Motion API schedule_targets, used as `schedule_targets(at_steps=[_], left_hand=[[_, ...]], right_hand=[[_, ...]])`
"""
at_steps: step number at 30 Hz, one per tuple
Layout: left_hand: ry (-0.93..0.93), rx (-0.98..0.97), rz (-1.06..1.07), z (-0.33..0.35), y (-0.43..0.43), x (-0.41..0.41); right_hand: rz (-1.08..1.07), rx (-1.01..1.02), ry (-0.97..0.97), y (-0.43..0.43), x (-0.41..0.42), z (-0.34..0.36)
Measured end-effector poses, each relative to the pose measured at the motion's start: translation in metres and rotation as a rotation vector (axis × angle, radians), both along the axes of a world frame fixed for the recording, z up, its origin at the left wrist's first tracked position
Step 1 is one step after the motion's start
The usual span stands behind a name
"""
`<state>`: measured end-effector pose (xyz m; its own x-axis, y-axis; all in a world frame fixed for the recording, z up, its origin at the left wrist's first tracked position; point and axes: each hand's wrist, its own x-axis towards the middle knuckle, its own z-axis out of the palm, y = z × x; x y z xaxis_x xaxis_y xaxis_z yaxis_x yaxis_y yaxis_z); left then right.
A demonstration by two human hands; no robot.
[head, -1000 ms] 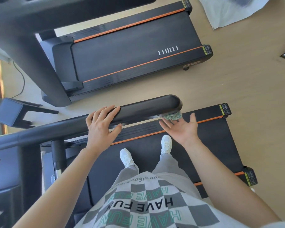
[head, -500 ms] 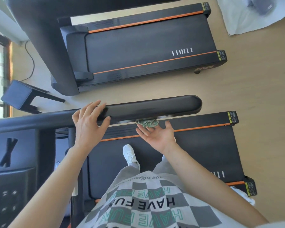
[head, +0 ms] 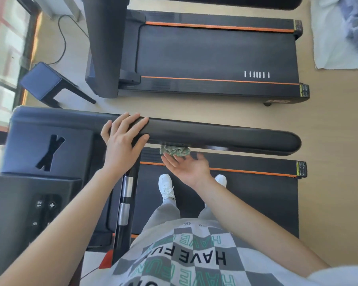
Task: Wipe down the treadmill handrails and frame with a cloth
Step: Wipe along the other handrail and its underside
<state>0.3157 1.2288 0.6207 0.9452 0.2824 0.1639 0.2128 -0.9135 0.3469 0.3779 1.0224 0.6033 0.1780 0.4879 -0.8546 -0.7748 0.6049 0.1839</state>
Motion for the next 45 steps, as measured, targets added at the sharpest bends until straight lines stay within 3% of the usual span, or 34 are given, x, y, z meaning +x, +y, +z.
schedule_targets(at_steps=[8, 15, 25, 32, 41, 45], left_hand=[[-0.056, -0.029, -0.006, -0.008, 0.005, 0.0], [-0.088, -0.034, 0.008, -0.01, 0.003, 0.001], [-0.062, -0.052, 0.033, -0.002, -0.001, 0.0], [-0.101, -0.048, 0.064, -0.008, -0.006, 0.001], [-0.092, -0.064, 0.075, -0.007, -0.006, 0.002], [-0.079, -0.087, 0.091, -0.005, -0.01, 0.0]], right_hand=[[0.081, -0.014, -0.005, 0.043, -0.006, 0.004], [-0.073, -0.12, -0.003, 0.002, 0.001, -0.013], [0.066, 0.005, 0.011, 0.064, -0.018, 0.002], [-0.088, -0.092, 0.013, 0.003, 0.002, -0.018], [0.021, 0.004, 0.011, 0.026, -0.009, -0.006], [-0.067, 0.006, -0.001, 0.003, -0.004, -0.007]])
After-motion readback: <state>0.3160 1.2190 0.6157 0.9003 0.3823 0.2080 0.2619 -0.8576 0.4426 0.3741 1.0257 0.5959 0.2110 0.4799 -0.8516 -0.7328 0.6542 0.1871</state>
